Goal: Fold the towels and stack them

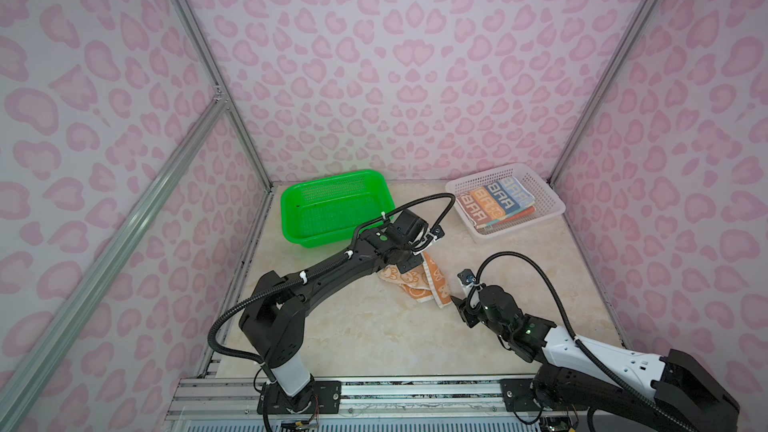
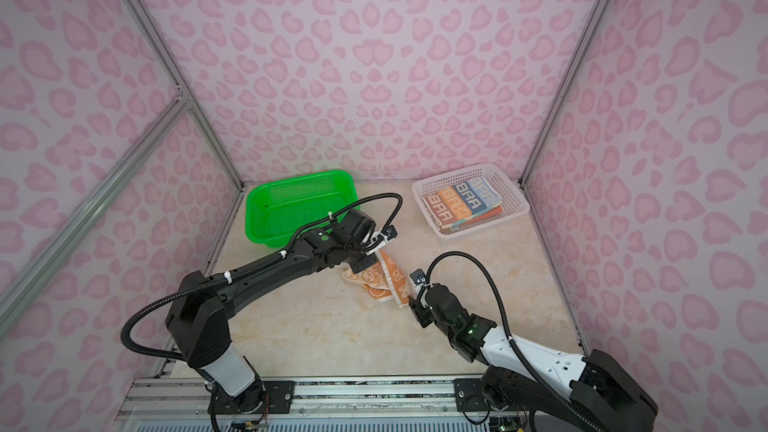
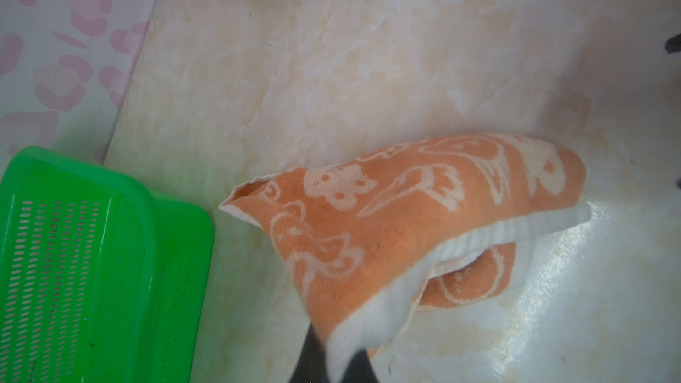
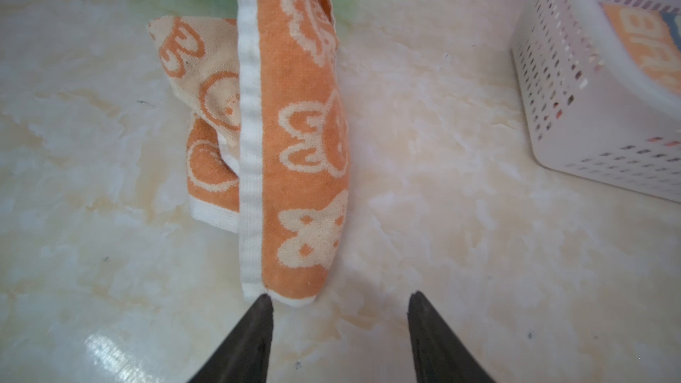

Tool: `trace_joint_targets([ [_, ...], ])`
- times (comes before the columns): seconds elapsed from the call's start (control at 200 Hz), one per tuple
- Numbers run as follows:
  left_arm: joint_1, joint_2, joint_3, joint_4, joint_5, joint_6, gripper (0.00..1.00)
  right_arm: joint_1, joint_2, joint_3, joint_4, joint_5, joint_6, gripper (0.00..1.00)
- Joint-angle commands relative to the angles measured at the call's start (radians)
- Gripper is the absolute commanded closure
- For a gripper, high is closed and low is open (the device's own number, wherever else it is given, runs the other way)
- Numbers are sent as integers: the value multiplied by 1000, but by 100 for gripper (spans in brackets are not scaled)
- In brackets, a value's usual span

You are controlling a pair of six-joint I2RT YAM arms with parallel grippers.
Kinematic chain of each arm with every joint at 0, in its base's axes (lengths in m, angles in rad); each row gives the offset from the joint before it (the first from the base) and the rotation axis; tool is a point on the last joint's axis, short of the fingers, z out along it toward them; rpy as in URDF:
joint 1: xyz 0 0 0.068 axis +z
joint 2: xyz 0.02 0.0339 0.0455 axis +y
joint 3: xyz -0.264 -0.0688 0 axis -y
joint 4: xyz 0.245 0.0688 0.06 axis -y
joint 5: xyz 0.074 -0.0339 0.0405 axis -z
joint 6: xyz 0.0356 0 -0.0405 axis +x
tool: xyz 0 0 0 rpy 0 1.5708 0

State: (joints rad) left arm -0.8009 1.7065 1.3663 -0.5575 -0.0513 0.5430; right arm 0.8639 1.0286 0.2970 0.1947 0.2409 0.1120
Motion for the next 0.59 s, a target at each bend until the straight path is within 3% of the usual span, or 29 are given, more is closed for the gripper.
trace_joint_targets([
  [0.0,2,26,14,-70,17,-32,97,3,56,15,36,-41,20,42],
  [0.19,1,70,28,-84,14,-42,97,49,181,58,73,-50,38,42],
  [0.45,4,118,77,-138,-2,-35,97,55,304,124,-7,68,88,42],
  [0.59,9,128,80,-144,3,-32,97,52,336,129,-22,67,99,43],
])
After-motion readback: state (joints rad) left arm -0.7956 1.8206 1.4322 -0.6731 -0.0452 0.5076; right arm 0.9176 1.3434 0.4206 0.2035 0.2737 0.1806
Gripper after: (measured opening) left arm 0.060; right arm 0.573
